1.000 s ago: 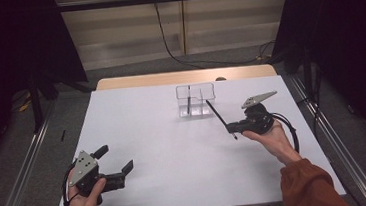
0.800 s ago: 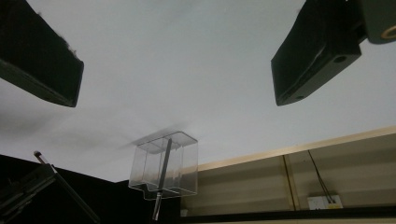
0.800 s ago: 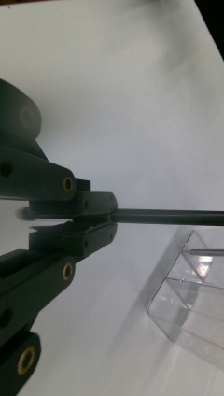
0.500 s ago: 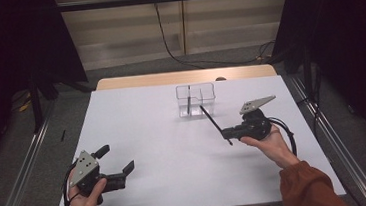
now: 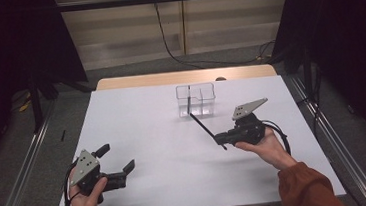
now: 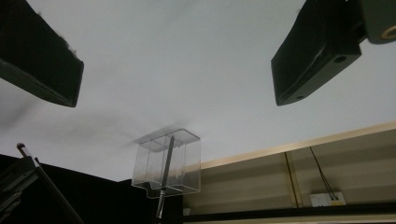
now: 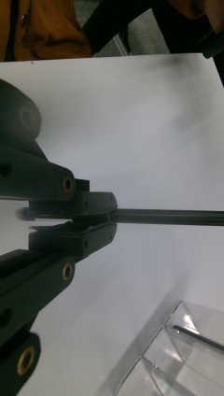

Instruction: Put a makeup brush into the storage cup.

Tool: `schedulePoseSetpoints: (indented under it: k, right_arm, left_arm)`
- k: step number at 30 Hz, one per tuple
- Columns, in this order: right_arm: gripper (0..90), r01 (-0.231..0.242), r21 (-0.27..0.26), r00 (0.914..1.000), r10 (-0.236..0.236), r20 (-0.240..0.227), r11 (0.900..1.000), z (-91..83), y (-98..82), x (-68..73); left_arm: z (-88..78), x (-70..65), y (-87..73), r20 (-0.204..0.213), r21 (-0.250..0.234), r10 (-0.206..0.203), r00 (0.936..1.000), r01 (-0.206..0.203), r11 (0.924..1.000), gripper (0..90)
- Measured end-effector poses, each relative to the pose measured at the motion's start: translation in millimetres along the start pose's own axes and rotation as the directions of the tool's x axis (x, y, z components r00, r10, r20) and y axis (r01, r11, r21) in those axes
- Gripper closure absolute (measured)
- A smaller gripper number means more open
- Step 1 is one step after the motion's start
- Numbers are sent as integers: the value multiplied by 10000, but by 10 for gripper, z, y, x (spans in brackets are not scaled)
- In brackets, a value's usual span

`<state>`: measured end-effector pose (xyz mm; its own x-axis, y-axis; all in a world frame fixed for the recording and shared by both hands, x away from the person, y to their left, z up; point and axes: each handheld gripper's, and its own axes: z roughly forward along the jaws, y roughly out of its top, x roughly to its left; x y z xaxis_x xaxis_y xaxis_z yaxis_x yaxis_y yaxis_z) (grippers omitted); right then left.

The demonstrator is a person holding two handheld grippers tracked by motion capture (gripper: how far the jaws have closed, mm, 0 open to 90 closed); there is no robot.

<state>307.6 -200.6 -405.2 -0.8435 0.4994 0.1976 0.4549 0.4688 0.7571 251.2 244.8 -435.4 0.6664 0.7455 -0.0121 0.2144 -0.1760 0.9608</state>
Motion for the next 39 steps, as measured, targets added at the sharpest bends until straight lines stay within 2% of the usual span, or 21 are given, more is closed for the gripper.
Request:
schedulePoseSetpoints:
  k: [8, 18, 28, 33, 39]
  right_arm:
    - [839, 384, 298, 9989, -375, -284, 9988, 41, 68, 111]
    - [839, 890, 1029, 9950, -837, -544, 9907, 154, 109, 211]
    - [839, 1491, 1857, 9876, -1368, -775, 9712, 225, 197, 281]
    - [839, 1401, 2246, 9890, -1252, -793, 9643, 249, 201, 268]
    - [839, 1655, 2636, 9853, -1477, -861, 9503, 241, 249, 278]
  left_arm:
    - [2, -1, -7, 20, 52, -27, 10000, 27, 10000, 22]
    - [2, -2, -9, 45, 83, -23, 10000, 22, 10000, 22]
    - [18, 4, -5, 149, 149, -1, 9999, -1, 9999, 22]
    - [20, 2, -1, 295, 189, 72, 9995, -78, 9998, 22]
    - [24, 1, 2, 408, 313, 150, 9991, -163, 9994, 22]
